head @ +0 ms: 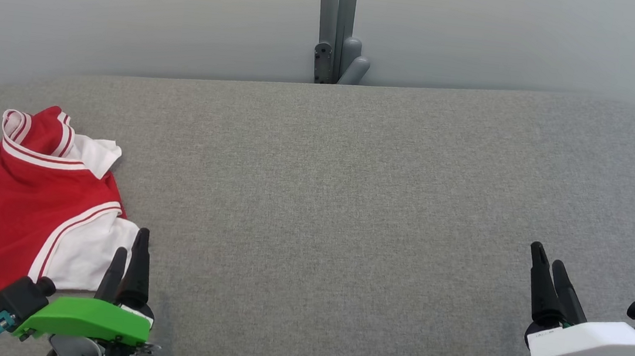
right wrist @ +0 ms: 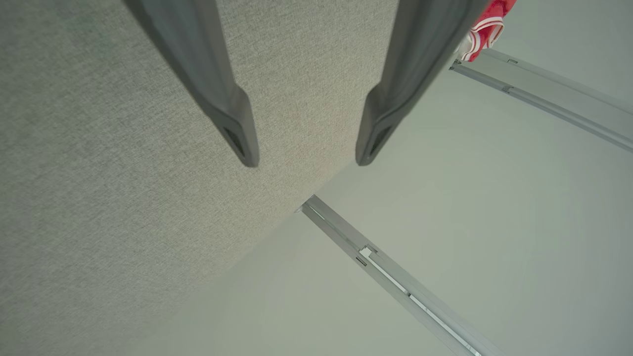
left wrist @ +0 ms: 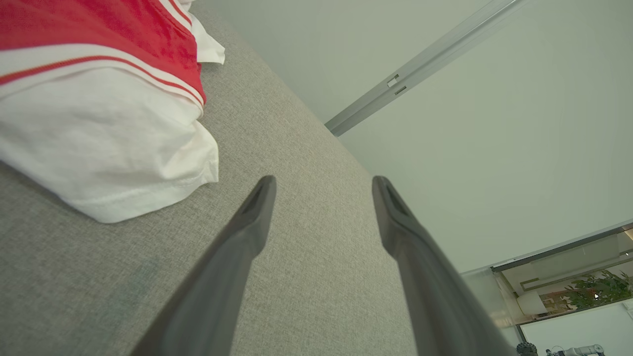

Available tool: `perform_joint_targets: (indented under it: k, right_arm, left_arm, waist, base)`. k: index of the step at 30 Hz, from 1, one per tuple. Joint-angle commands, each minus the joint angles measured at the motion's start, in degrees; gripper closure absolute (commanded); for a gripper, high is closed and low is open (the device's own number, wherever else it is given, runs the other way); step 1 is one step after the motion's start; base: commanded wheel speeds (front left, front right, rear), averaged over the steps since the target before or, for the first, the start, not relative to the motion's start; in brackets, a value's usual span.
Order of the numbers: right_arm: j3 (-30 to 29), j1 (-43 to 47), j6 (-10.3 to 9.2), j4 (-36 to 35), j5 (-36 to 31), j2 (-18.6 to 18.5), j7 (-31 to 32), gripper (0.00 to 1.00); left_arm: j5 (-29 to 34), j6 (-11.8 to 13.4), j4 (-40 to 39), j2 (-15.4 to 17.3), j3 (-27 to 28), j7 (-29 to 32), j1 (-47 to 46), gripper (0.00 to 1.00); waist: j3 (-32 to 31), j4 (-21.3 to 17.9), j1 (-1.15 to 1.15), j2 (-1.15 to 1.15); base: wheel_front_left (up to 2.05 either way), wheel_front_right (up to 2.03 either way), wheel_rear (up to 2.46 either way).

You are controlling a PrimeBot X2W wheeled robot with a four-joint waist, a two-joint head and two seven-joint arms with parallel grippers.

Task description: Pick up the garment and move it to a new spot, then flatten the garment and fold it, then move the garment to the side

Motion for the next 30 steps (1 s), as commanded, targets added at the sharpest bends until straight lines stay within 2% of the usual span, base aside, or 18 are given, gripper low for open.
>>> perform_joint_targets:
  k: [1, 10, 30]
  right_arm:
    - [-0.03, -0.44, 0.02, -1.05, -1.25, -0.34, -0.45, 0.0]
    - [0.09, 0.53, 0.02, -1.93, -10.39, -0.38, -2.52, 0.0]
    - [-0.77, 1.9, 0.03, -2.77, -23.52, -0.71, -5.67, 0.0]
  left_arm:
    - [0.96, 0.14, -0.63, 0.44, -0.18, -0.3, -0.56, 0.0]
    - [10.35, 0.02, -0.2, 0.26, -0.91, -2.38, 0.07, 0.0]
    - [23.57, -0.2, 1.17, 0.13, -1.18, -5.52, 0.95, 0.0]
  waist:
    - [0.0, 0.0, 0.0, 0.0]
    - [0.06, -0.01, 0.0, 0.0]
    - [-0.07, 0.15, 0.0, 0.0]
  base:
    - [0.0, 0.0, 0.0]
    - [0.0, 0.0, 0.0]
    - [0.0, 0.0, 0.0]
